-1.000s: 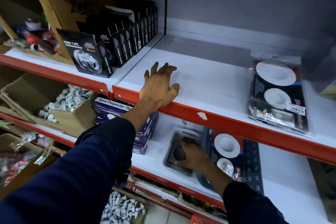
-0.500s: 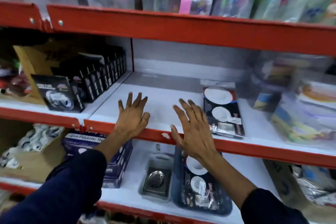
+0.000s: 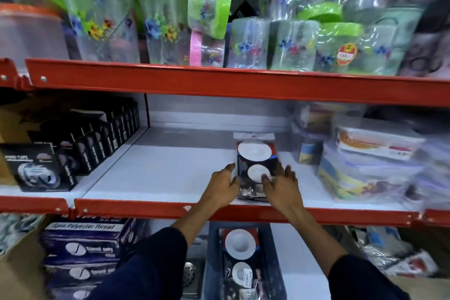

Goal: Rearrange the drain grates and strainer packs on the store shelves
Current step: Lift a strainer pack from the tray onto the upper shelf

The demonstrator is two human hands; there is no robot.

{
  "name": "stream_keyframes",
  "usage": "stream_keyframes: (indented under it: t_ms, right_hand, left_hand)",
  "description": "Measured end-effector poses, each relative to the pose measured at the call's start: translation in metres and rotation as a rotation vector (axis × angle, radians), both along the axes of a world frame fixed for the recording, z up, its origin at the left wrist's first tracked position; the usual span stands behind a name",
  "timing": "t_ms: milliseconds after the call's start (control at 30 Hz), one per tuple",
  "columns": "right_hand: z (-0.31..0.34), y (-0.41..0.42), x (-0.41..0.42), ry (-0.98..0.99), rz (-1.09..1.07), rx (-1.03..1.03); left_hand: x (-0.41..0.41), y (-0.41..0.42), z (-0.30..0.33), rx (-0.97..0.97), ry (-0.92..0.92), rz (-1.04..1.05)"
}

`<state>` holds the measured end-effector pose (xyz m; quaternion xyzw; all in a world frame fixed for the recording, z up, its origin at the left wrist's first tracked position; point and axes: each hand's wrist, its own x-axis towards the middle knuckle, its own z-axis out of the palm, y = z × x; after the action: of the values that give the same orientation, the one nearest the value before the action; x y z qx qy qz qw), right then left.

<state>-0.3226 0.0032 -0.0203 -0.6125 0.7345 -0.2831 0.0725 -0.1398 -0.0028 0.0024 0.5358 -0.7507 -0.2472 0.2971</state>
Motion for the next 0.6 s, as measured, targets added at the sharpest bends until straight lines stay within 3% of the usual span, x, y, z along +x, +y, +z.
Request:
stream_keyframes:
  t_ms: [100,167,267,333,467,533,600]
  right_hand:
    - [0.009,0.003,-0.016,-0.234,0.010,0.007]
    - [0.015,0.004,-0.023,-0.288,-0.015,-0.034]
    - [0.019,0.006,-0.031,-0.383,-0.066,-0.154]
    - [0.019,0.007,-0.038,-0.558,-0.087,-0.195]
    - [0.026,0.026,-0.050,-1.156,0.024,-0.149]
    - [0.027,0.043,-0.057,-1.307,0.103,-0.077]
    - [0.022,0.063,-0.064,-1.334,0.233,0.049]
  left_hand:
    - [-0.020,-0.006,0.003,0.044,0.105,0.075]
    - [-0.025,-0.012,0.002,0.065,0.206,0.155]
    - [-0.022,-0.022,-0.001,0.133,0.434,0.273]
    - [-0.017,-0.028,0.002,0.247,0.608,0.301]
    - [-0.001,-0.016,0.016,0.464,0.721,0.165]
    - [0.010,0.006,0.024,0.581,0.715,0.057]
    - [0.022,0.025,0.022,0.657,0.695,-0.053]
